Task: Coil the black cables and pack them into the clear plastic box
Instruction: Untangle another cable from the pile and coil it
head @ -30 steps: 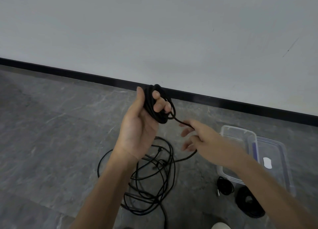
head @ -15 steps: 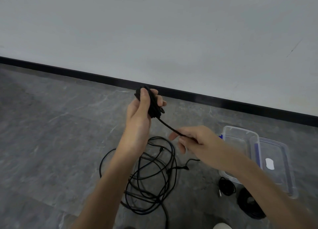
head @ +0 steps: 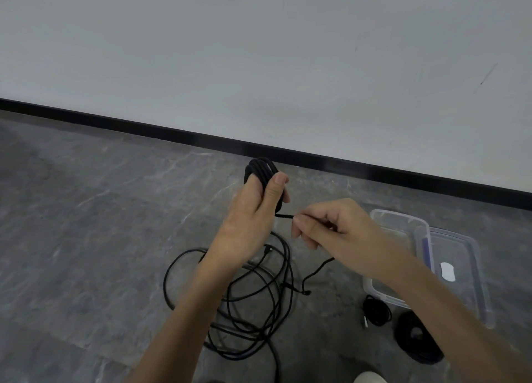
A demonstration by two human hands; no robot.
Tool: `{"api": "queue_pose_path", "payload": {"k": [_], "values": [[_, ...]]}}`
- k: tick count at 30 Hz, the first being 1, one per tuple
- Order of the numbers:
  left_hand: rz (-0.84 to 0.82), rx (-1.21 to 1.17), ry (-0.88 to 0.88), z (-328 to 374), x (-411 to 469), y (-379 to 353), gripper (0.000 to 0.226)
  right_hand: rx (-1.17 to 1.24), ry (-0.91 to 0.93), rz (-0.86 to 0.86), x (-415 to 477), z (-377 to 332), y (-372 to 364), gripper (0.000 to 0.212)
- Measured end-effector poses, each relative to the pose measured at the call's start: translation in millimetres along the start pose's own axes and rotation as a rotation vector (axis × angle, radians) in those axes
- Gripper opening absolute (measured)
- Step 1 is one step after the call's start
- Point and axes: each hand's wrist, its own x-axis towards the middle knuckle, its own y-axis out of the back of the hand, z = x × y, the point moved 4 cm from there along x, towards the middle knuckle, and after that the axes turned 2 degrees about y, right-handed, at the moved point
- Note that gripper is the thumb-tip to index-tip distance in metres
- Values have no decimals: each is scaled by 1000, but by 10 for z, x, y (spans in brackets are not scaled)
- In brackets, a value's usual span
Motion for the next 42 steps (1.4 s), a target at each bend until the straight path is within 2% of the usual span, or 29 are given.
{"api": "queue_pose_path", "payload": {"k": [2, 4, 8, 11, 14, 16, 19, 22, 26, 33, 42], "values": [[-72, 16, 35, -18, 1, -33, 37, 60, -15, 14, -9, -27, 9, 34], [-153, 15, 91, -41, -14, -64, 36, 106, -37, 12, -17, -46, 13, 29], [-324, 14, 89, 47, -56, -104, 50, 216, -88, -33, -45, -56, 22, 23], [-445, -24, 88, 138, -97, -115, 64, 264, -81, 25, -49, -80, 61, 22], [-547, -7, 67, 140, -141, -150, 60, 279, -56, 120, -53, -105, 119, 12], [-572, -1, 67, 122, -152, -162, 56, 283, -41, 206, -60, -113, 184, 9], [-595, -64, 85, 132, -160, -156, 48, 266, -30, 319, -64, -82, 278, 19], [-635, -77, 87, 107, -157, -157, 52, 265, -7, 367, -63, -72, 303, 23], [-679, -111, 99, 136, -186, -174, 39, 241, 53, 458, -66, -73, 349, 24], [-743, -188, 157, 164, -220, -219, 33, 275, 85, 423, -31, -7, 327, 26], [-736, -259, 137, 194, -209, -214, 34, 296, 75, 332, 2, 89, 312, 10]]}}
